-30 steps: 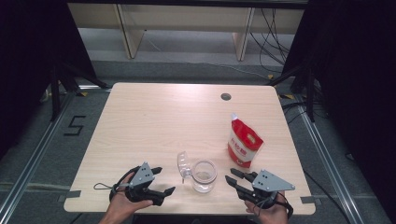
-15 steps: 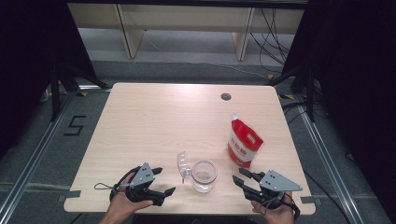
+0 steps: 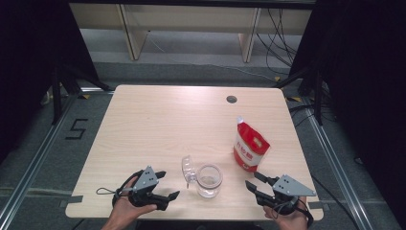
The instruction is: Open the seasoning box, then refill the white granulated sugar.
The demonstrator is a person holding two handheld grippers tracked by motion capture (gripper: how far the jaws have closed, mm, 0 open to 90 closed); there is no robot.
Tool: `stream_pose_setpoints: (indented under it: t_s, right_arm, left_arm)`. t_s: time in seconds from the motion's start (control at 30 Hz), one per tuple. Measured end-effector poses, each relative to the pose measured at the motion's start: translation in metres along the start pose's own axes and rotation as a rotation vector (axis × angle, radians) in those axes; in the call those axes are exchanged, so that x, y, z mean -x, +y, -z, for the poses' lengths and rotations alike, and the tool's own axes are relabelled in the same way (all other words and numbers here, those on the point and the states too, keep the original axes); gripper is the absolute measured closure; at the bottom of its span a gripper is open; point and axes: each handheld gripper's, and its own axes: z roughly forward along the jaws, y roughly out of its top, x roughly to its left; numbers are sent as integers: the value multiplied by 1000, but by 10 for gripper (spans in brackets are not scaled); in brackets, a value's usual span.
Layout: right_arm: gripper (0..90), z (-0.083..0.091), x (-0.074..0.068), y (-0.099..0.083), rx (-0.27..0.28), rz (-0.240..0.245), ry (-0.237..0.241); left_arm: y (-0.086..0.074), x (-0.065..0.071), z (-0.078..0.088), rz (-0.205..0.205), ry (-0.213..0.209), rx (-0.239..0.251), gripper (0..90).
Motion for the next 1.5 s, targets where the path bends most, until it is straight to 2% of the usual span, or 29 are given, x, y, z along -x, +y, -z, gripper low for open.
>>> stream_pose_setpoints:
  t_s: [0.1,0.2,0.23,0.3,0.33,0.37,0.43,0.5,0.57,0.63,0.77,0.8,0.83,0.87,0.93,0.97,1.0,1.07,1.23,1.3,1.4,1.43,1.5]
  right_arm:
    - [489,0,4,-4,-11,-32,-28]
    - [451,0,8,-6,-12,-10,-46]
    - [431,1,8,-7,-29,-48,-60]
    - [427,1,10,-7,-29,-47,-60]
    - [419,0,13,-8,-9,-37,-64]
    - [408,2,13,-8,-8,-74,-60]
    - [403,2,14,-8,-1,-71,-74]
    - [400,2,14,-8,-11,-74,-77]
    - [399,2,14,-9,-12,-79,-73]
    - [396,1,15,-9,-9,-71,-66]
    - [378,1,16,-9,7,-75,-74]
    - [376,2,17,-9,7,-66,-82]
    - [369,2,18,-9,17,-82,-75]
    - [369,2,18,-9,17,-82,-75]
    - [365,1,21,-10,24,-59,-83]
    - [365,2,20,-10,17,-80,-85]
    - [364,2,21,-10,19,-73,-80]
    - [356,2,21,-10,20,-89,-81]
    - [351,0,22,-9,26,-73,-86]
    - [349,-1,22,-9,33,-72,-80]
    - [345,-3,21,-8,34,-84,-89]
    - [344,-4,25,-8,35,-46,-99]
    - [343,-7,25,-7,26,-62,-100]
  left_arm:
    - [0,0,0,-1,-1,3,169]
    - [0,-1,-1,-2,1,-3,169]
    - [0,0,-2,6,-9,2,169]
    - [0,0,0,-10,6,-14,169]
    - [0,1,-1,1,-2,-4,169]
    - [0,1,-1,2,-5,0,169]
    - [0,-1,-1,-14,-6,8,169]
    - [0,1,0,4,-3,4,169]
    - [0,0,0,-9,-4,3,169]
    - [0,1,-1,4,-4,3,169]
    - [0,1,0,2,-4,3,169]
    - [0,0,0,-5,-4,5,169]
    - [0,-1,0,-16,-2,2,169]
    - [0,0,0,1,2,2,169]
    - [0,0,-1,-3,-1,2,169]
    - [0,1,-1,-1,-3,1,169]
    - [0,1,-1,-7,-4,-1,169]
    - [0,1,0,-9,-3,-1,169]
    - [-1,2,0,-17,-3,-1,169]
    - [-1,3,0,-8,-5,6,169]
    - [-1,0,1,-31,-6,-2,169]
    - [-2,1,0,-16,-3,-6,169]
    - [-2,2,0,-16,-6,-3,169]
